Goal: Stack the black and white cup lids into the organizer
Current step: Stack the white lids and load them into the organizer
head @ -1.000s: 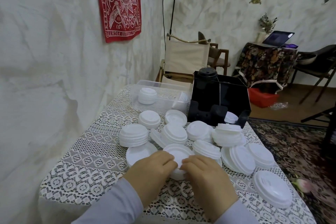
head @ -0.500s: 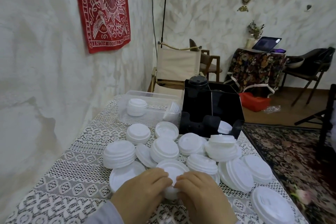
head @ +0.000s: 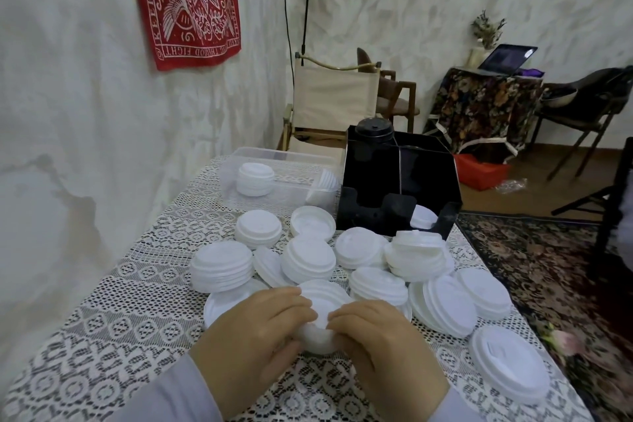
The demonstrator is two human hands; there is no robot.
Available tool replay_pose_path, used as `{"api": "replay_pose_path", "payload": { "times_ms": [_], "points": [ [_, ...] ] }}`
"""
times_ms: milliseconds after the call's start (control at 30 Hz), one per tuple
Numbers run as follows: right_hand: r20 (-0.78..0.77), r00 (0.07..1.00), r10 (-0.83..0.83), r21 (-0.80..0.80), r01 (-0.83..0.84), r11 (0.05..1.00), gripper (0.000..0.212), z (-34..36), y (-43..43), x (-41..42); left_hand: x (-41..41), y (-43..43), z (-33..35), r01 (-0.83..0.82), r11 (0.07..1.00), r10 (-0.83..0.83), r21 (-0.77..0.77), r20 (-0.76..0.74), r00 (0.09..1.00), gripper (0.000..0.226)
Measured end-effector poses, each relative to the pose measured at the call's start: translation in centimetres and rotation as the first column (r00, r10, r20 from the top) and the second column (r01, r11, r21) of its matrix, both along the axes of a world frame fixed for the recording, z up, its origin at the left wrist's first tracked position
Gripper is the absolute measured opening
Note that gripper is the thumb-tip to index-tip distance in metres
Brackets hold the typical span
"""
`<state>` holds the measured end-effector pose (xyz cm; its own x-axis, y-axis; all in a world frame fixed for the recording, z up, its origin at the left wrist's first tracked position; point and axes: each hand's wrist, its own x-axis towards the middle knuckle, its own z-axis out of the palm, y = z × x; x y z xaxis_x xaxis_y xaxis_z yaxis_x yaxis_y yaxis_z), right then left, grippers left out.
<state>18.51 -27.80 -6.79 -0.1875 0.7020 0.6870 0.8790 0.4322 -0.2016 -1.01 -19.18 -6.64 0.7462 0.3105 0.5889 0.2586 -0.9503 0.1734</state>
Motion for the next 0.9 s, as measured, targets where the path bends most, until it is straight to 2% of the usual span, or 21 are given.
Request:
{"api": "replay_pose_path", "payload": {
  "times_ms": [267, 333, 400, 467, 533, 600, 667, 767, 900],
  "points": [
    [-0.141, 0.990, 0.019, -0.092, -0.032, 0.995, 0.014, 0.0, -0.8, -1.1, -0.8, -0.7, 0.4, -0.091, 0.991, 0.092, -0.095, 0.012, 0.996, 0.050],
    [-0.269, 0.963, -0.019, -0.132, -0.017, 0.991, 0.014, 0.6, -1.0, -1.2, -0.8, -0.8, 0.9, -0.134, 0.983, 0.137, -0.123, 0.013, 0.990, 0.058],
    [-0.448, 0.891, -0.073, -0.174, -0.007, 0.985, 0.015, 1.7, -1.0, -1.3, -0.6, -0.8, 1.5, -0.160, 0.974, 0.165, -0.162, 0.014, 0.986, 0.065],
    [-0.668, 0.739, -0.084, -0.215, -0.083, 0.973, 0.013, 2.8, -0.8, -1.6, -0.4, -0.8, 2.0, -0.175, 0.966, 0.181, -0.192, 0.013, 0.983, 0.068],
    [-0.862, 0.502, -0.068, -0.208, -0.228, 0.951, 0.012, 3.9, -0.7, -2.0, -0.1, -0.8, 2.3, -0.189, 0.961, 0.192, -0.199, -0.005, 0.981, 0.073],
    [-0.967, 0.231, -0.104, -0.177, -0.327, 0.928, 0.016, 4.6, -0.6, -2.3, 0.2, -0.8, 2.4, -0.198, 0.961, 0.198, -0.195, -0.018, 0.980, 0.078],
    [-0.985, 0.032, -0.169, -0.169, -0.381, 0.909, 0.016, 5.1, -0.5, -2.5, 0.5, -0.8, 2.5, -0.196, 0.959, 0.197, -0.203, -0.015, 0.980, 0.081],
    [-0.966, -0.130, -0.224, -0.141, -0.461, 0.876, 0.021, 5.4, -0.5, -2.6, 0.7, -0.9, 2.7, -0.187, 0.954, 0.195, -0.235, 0.010, 0.981, 0.082],
    [-0.932, -0.232, -0.278, -0.116, -0.538, 0.835, 0.034, 5.5, -0.6, -2.7, 1.0, -1.0, 2.9, -0.182, 0.958, 0.191, -0.224, 0.023, 0.981, 0.081]
  ]
}}
